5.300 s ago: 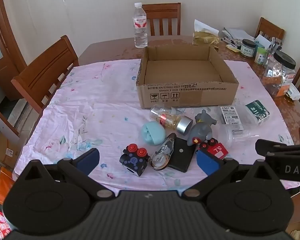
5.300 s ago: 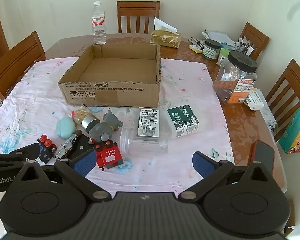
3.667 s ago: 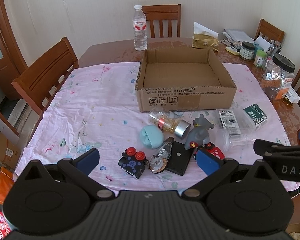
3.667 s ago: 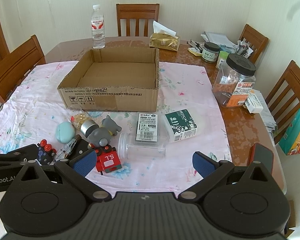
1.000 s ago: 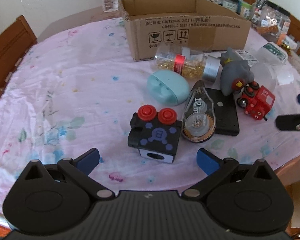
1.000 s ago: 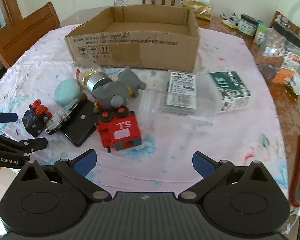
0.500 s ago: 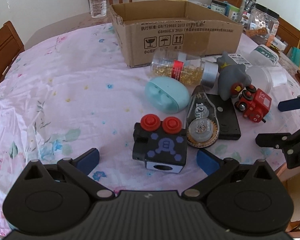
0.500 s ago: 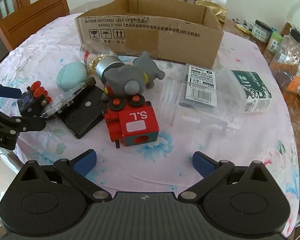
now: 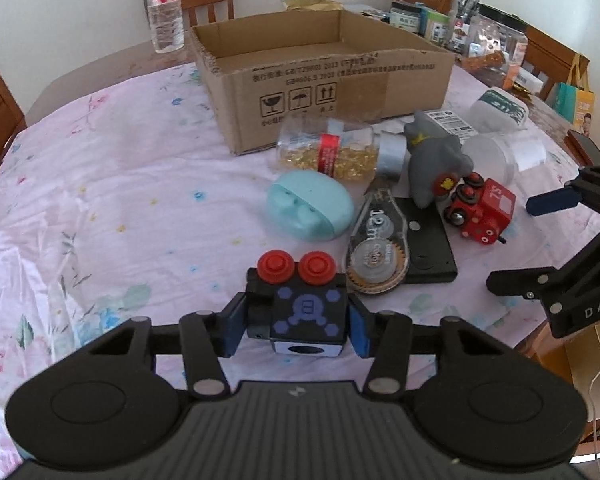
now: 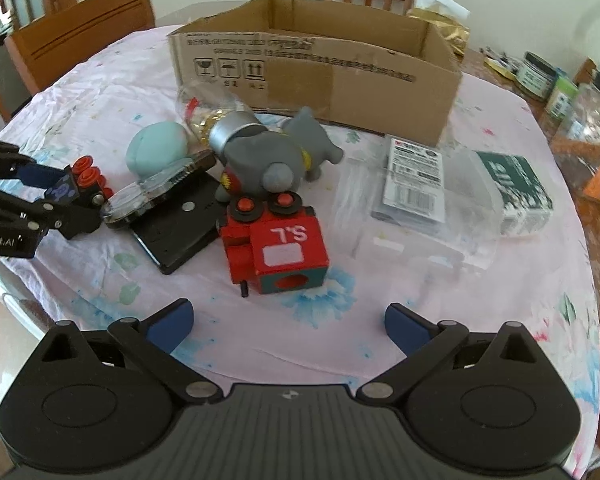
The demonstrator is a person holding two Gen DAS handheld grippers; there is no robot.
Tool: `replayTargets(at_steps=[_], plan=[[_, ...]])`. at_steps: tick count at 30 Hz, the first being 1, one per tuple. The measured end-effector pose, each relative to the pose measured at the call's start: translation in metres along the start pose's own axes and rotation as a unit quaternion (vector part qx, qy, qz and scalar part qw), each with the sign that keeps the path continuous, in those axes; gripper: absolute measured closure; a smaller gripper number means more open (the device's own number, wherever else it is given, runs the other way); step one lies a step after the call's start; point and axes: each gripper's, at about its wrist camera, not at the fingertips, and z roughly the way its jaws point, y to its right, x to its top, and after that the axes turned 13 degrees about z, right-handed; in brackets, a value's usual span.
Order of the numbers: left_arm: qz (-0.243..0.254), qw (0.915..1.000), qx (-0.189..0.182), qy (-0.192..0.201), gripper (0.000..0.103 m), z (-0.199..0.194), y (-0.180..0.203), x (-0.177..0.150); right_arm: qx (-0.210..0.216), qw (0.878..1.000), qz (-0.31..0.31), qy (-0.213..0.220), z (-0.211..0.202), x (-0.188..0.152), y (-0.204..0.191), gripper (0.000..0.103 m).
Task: Organize rigid objects
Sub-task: 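Grasp the black cube with the left tool while the right tool grasps the red truck, then carry both toys into the cardboard box and open both tools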
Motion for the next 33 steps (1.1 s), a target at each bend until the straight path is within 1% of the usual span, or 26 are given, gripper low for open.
replayTargets(at_steps=[3,6,13,15,17,19,22,23,26,27,33], plan=[[-0.006,1.0,0.003,-0.003,0.053,-0.003,-0.003,-0.004,0.005,1.0,-0.021,0.007,0.001,0.005,-0.008,0.0],[-0.012,0.9999,0.007,-0.005,0.053,-0.006,-0.007,-0.008,0.021,0.999,-0.032,0.009,0.001,0.011,-0.016,0.0],[-0.021,0.9997,0.011,-0.005,0.053,-0.009,-0.01,-0.012,0.053,0.997,-0.059,-0.007,-0.004,0.009,-0.035,0.0],[-0.022,0.9997,0.012,-0.004,0.053,-0.008,-0.01,-0.012,0.048,0.997,-0.064,-0.004,-0.005,0.007,-0.036,0.005],[-0.022,0.9997,0.013,-0.004,0.053,-0.008,-0.009,-0.011,0.036,0.998,-0.058,-0.007,-0.003,0.01,-0.034,0.016],[-0.022,0.9997,0.013,-0.004,0.053,-0.008,-0.009,-0.011,0.027,0.999,-0.04,-0.003,-0.002,0.014,-0.029,0.02],[-0.022,0.9997,0.013,-0.004,0.053,-0.008,-0.009,-0.011,0.03,0.999,-0.018,0.007,-0.003,0.019,-0.022,0.026],[-0.021,0.9997,0.013,-0.004,0.053,-0.008,-0.009,-0.01,0.028,0.999,-0.015,0.009,-0.003,0.02,-0.022,0.034],[-0.02,0.9997,0.014,-0.004,0.052,-0.008,-0.009,-0.01,0.016,1.0,-0.01,0.011,0.0,0.021,-0.023,0.047],[-0.02,0.9997,0.014,-0.005,0.052,-0.007,-0.009,-0.009,0.009,1.0,-0.009,0.01,0.001,0.021,-0.023,0.047],[-0.02,0.9997,0.014,-0.006,0.052,-0.009,-0.009,-0.011,0.0,1.0,-0.002,0.003,-0.006,0.013,-0.022,0.047]])
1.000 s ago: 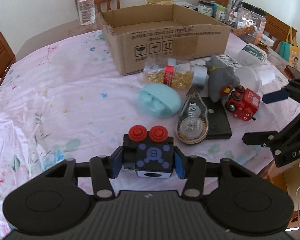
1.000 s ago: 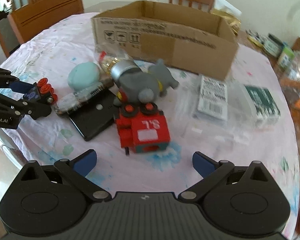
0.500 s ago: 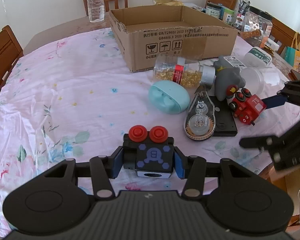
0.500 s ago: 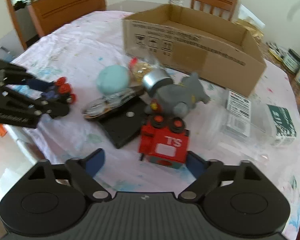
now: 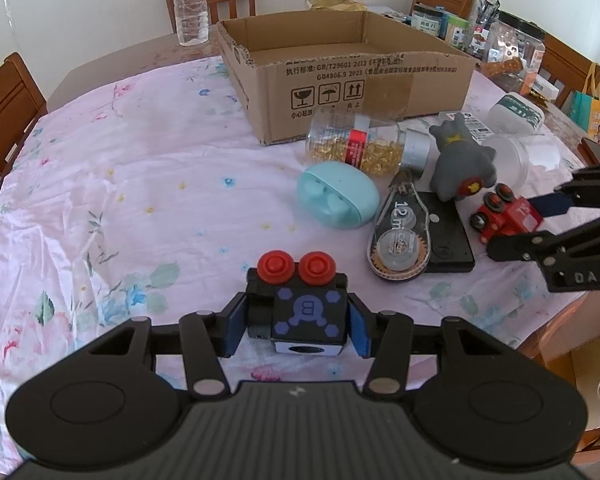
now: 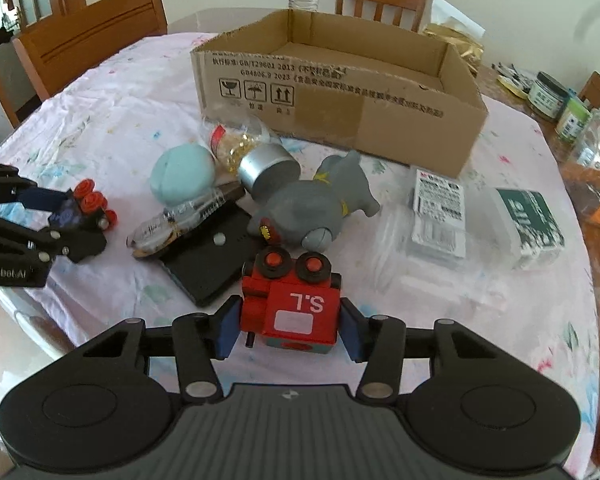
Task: Organize rigid objects
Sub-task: 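Carry both toys into the cardboard box and open both tools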
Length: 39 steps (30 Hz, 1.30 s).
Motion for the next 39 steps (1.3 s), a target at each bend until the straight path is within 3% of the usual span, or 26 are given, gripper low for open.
replayTargets(at_steps=[18,26,33,39], plan=[[0.019,0.9997,-0.012,-0.005,0.053,-0.001,-0.003,0.005,-0.012,1.0,0.019,-0.008,0.003,0.003,-0.002,0.047],[0.035,0.9985,-0.042,-0.004,0.053,-0.018,-0.015,0.019,-0.006,1.0,0.024,-0.018,-0.018,0.016,0.001,0.047],[0.086,0.9948,-0.054,0.006,0.053,-0.041,-0.03,0.054,-0.015,1.0,0.003,0.005,-0.048,0.049,-0.001,0.047],[0.114,0.9913,-0.053,0.041,0.053,-0.051,-0.036,0.102,-0.014,0.999,0.004,0.033,-0.062,0.081,0.007,0.047]])
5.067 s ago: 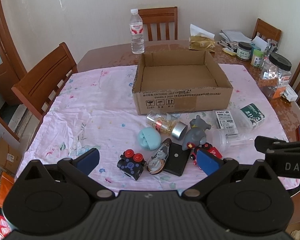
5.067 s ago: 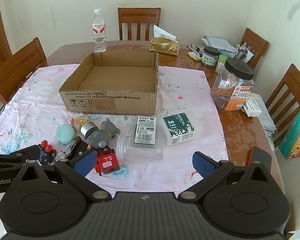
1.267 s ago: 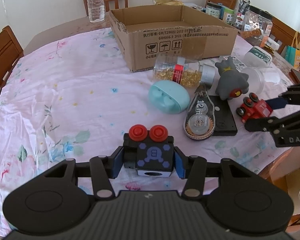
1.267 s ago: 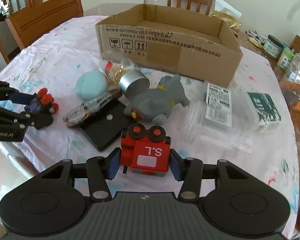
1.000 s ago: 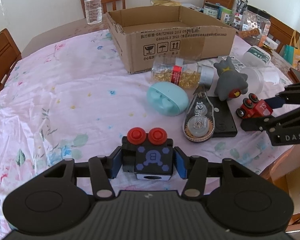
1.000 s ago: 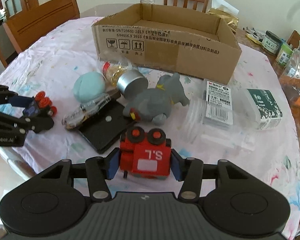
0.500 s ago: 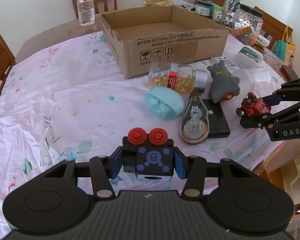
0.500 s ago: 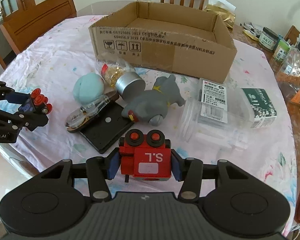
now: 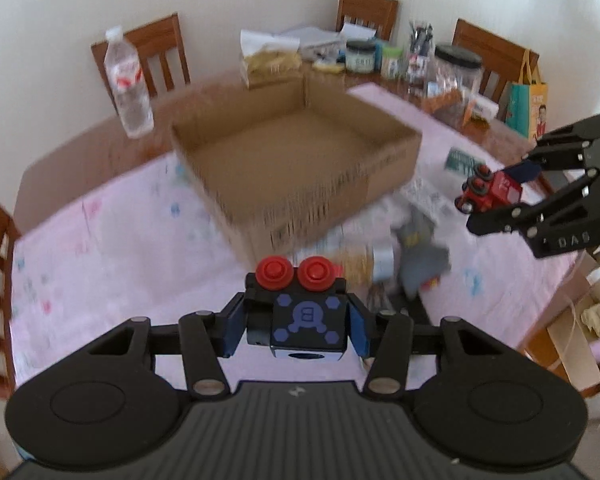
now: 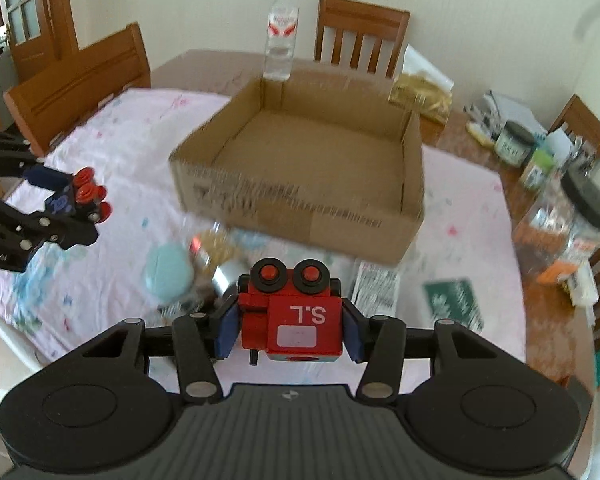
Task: Organize rigid objects
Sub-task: 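Carry both toys into the cardboard box and open both tools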
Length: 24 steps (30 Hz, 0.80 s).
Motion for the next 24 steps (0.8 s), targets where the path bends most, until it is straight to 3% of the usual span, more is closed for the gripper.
replayTargets(at_steps=[10,22,24], plan=[[-0.022,0.9985,0.043,0.026,0.052,0.054,-0.03,0.087,0.039,0.998,-0.023,0.033,0.022,0.062,0.036,0.047],[-0.053,0.9946,0.088,-0.014,0.052,0.156,-0.076,0.129,0.051,0.998,-0.021,0.029,0.06,0.107,0.066,0.047],[-0.064,0.9933,0.096,-0.006,0.04,0.164,-0.083,0.132,0.049,0.998,-0.021,0.027,0.065,0.11,0.069,0.047]])
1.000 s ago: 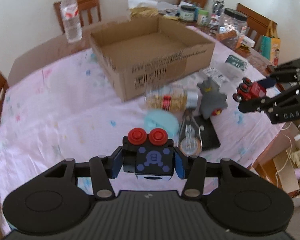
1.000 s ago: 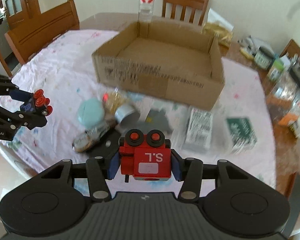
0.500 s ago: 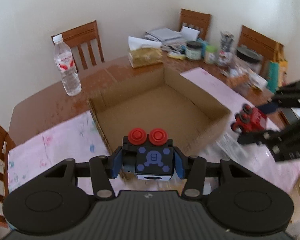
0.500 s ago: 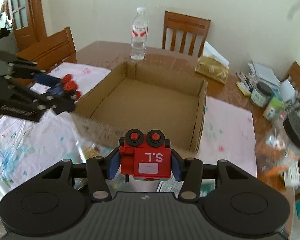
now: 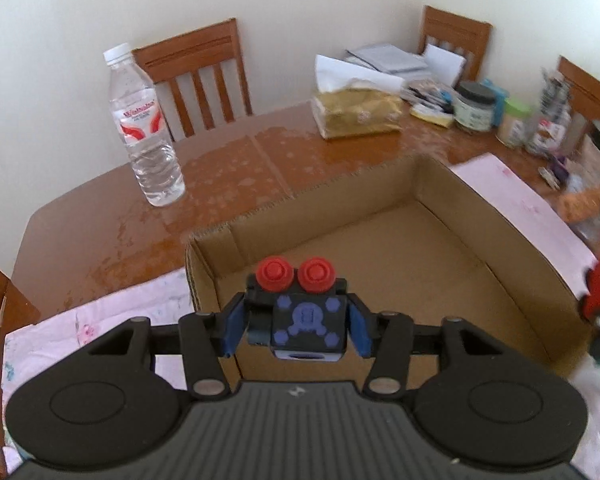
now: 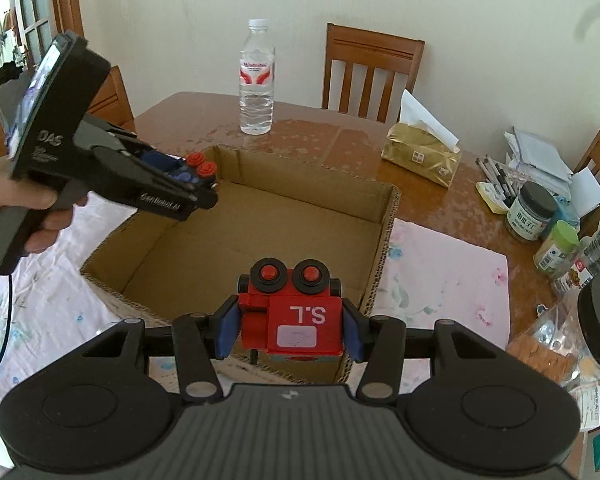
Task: Organize rigid objects
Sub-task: 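Carry both toys into the cardboard box and open both tools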
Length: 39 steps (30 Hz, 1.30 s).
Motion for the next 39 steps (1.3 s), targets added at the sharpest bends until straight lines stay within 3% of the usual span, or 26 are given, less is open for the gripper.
replayTargets(at_steps=[1,2,4,8,17,25,27,28,29,31,39], plan=[[-0.005,1.0,0.008,-0.002,0.025,0.003,-0.001,0.001,0.0,1.0,0.0,-0.001,0.002,0.001,0.002,0.047],[-0.006,0.9998,0.02,0.0,0.018,0.004,-0.002,0.002,0.001,1.0,0.002,-0.003,0.004,0.003,0.003,0.047],[-0.004,0.9992,0.038,0.008,0.016,0.0,-0.003,0.002,0.002,1.0,0.002,-0.004,0.007,0.005,0.006,0.047],[-0.014,0.9991,0.039,0.012,0.015,-0.016,-0.007,-0.002,0.003,1.0,-0.003,-0.007,0.015,0.012,0.009,0.047],[-0.033,0.9968,0.07,0.021,0.004,-0.08,0.001,-0.034,0.014,1.0,-0.019,-0.015,0.043,0.042,0.009,0.047],[-0.088,0.9916,0.093,0.01,0.002,-0.117,0.014,-0.073,0.009,0.999,-0.036,-0.021,0.085,0.076,-0.002,0.046],[-0.105,0.9892,0.102,0.007,0.002,-0.121,0.014,-0.082,0.001,0.999,-0.031,-0.011,0.092,0.086,-0.004,0.03],[-0.112,0.988,0.107,0.004,0.002,-0.124,0.014,-0.087,-0.009,1.0,-0.03,-0.004,0.095,0.09,-0.006,0.01],[-0.118,0.9869,0.111,0.001,0.002,-0.126,0.013,-0.091,-0.017,0.999,-0.029,0.006,0.095,0.093,-0.007,0.0],[-0.127,0.9848,0.118,-0.006,0.002,-0.128,0.012,-0.098,-0.008,0.999,-0.028,0.025,0.091,0.095,-0.009,0.0],[-0.142,0.9812,0.129,-0.024,0.002,-0.134,0.016,-0.122,-0.016,0.999,-0.026,0.022,0.073,0.077,-0.016,0.0]])
